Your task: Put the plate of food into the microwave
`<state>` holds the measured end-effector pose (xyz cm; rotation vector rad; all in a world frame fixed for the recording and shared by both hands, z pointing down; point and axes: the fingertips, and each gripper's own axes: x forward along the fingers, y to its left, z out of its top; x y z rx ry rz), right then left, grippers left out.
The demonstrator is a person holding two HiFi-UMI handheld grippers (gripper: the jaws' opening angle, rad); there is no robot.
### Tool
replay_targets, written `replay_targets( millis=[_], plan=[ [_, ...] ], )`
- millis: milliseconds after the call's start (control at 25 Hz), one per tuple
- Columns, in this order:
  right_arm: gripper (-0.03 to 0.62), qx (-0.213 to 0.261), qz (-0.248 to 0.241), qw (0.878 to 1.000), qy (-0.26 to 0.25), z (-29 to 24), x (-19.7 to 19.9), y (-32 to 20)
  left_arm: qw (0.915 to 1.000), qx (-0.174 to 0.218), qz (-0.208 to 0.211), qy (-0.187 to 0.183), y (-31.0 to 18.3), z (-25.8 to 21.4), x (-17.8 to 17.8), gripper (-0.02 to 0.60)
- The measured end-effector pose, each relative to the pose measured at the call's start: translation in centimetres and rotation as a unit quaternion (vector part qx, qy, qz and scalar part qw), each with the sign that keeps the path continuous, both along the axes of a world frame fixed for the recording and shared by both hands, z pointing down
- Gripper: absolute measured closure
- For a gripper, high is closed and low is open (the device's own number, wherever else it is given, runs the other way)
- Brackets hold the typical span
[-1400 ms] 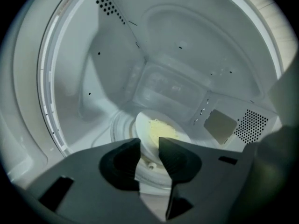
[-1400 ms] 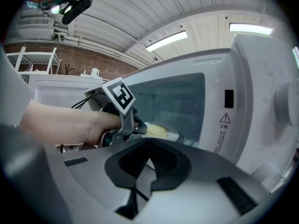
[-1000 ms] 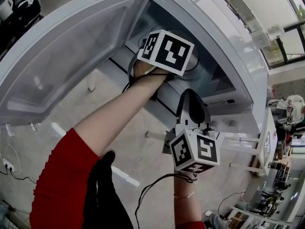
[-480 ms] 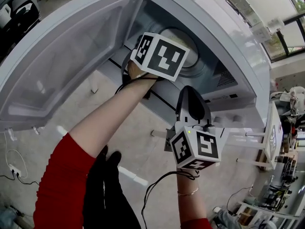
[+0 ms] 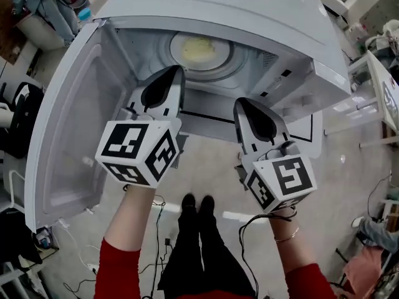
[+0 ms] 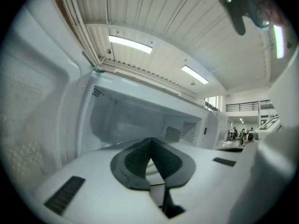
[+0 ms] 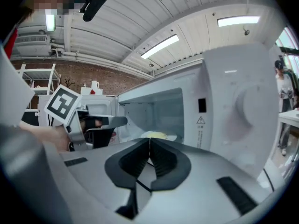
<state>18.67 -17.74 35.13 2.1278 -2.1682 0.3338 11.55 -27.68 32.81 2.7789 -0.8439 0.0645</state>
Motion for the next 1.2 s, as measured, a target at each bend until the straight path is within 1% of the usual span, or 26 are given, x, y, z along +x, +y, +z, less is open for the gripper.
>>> replay_targets(
  millis=[120,200,360,520,640,800,880,1000,1200],
  plan=[
    [0.579,0.006,0.009,1.0,-0.016,-1.9,0.3,2.9,0.9997,0.018,0.016,-0.01,3.2,-1.6,-1.4,0.572],
    [0.579,0.009,0.018,0.999,-0.026,-2.9,0.3,5.1,0.9992,0.02,0.029,-0.019,5.3,-2.6,-2.4,0.572],
    [0.579,-0.005,0.033,0.998,-0.055,-3.9,-0.4,10.1,0.9982,-0.009,0.055,-0.025,9.6,-3.5,-4.6,0.572],
    [0.579,-0.01,0.042,0.997,-0.068,-4.5,-1.4,14.1,0.9948,-0.035,0.086,-0.044,14.2,-3.2,-5.8,0.572],
    [0.579,-0.009,0.049,0.996,-0.077,-4.7,-2.0,16.7,0.9929,-0.047,0.105,-0.032,17.0,-3.6,-5.9,0.572],
    [0.579,0.01,0.056,0.995,-0.084,-5.5,-2.8,18.7,0.993,-0.068,0.096,0.01,18.6,-4.8,-6.9,0.572],
    [0.58,0.017,0.061,0.994,-0.084,-5.9,-2.8,19.3,0.9939,-0.062,0.089,0.016,18.9,-5.2,-7.2,0.572],
    [0.579,0.028,0.06,0.994,-0.085,-6.7,-3.1,19.6,0.9955,-0.033,0.089,-0.002,19.3,-5.7,-7.4,0.572],
    [0.58,0.043,0.047,0.995,-0.073,-8.1,-3.3,19.8,0.9954,-0.017,0.093,-0.01,20.1,-6.3,-7.6,0.572]
  ],
)
